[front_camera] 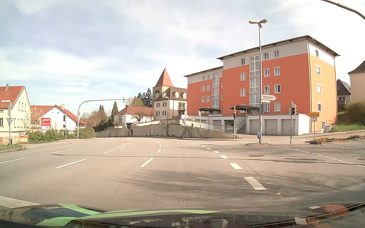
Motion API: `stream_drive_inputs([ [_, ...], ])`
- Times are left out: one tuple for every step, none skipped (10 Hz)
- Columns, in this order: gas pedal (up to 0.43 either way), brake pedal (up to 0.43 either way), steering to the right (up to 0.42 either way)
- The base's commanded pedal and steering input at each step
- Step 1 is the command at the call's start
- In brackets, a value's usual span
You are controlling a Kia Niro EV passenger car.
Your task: Follow the waypoints while adhering to traffic rules and regulations
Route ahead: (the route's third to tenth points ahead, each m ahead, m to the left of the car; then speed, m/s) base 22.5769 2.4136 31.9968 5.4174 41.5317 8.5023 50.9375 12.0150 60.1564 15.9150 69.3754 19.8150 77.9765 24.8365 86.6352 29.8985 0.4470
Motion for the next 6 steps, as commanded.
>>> stream_drive_inputs([
  [0.0, 0.159, -0.047],
  [0.0, 0.159, -0.047],
  [0.0, 0.159, -0.047],
  [0.0, 0.159, -0.047],
  [0.0, 0.159, -0.047],
  [0.0, 0.152, -0.047],
])
